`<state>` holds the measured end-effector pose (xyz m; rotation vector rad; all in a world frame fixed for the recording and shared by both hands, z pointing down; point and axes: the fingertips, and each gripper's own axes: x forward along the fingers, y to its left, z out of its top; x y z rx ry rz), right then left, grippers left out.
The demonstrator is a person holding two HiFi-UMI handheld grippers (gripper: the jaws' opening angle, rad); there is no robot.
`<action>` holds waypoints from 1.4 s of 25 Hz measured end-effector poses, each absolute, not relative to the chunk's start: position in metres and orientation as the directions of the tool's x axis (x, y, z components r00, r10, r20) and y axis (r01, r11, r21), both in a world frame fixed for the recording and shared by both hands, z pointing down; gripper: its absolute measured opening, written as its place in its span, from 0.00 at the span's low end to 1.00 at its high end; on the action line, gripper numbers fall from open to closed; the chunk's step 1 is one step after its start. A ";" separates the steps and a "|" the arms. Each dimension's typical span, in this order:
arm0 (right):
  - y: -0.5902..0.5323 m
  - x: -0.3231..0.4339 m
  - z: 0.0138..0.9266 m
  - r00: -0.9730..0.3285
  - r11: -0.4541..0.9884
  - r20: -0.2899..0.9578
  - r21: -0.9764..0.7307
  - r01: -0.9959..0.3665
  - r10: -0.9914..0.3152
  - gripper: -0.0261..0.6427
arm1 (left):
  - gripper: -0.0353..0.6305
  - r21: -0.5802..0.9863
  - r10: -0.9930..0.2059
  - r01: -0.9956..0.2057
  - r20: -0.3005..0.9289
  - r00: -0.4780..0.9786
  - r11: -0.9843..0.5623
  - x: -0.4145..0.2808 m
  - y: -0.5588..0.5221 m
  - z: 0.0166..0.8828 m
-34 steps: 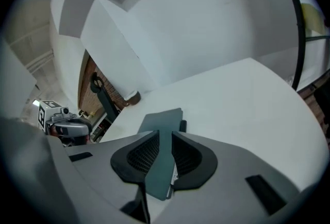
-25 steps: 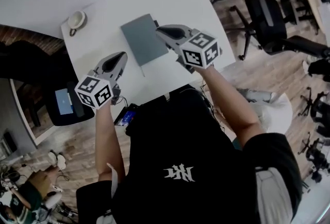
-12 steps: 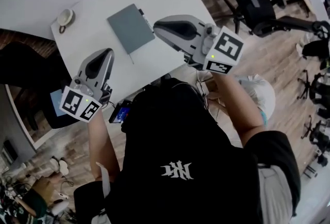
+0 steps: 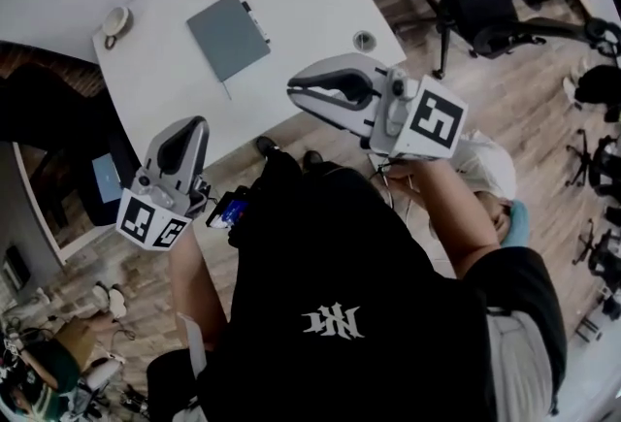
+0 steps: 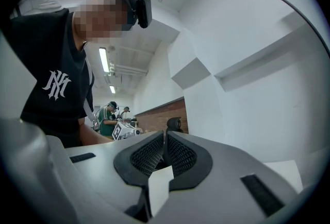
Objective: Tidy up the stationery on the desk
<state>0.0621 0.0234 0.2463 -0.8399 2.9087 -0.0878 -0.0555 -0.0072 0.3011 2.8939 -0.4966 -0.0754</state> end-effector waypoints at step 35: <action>0.190 0.012 0.279 -0.794 0.797 -0.086 -0.138 -0.588 -0.601 0.11 | 0.06 0.254 -0.263 -0.236 -0.078 0.962 -0.938 -0.065 0.177 0.316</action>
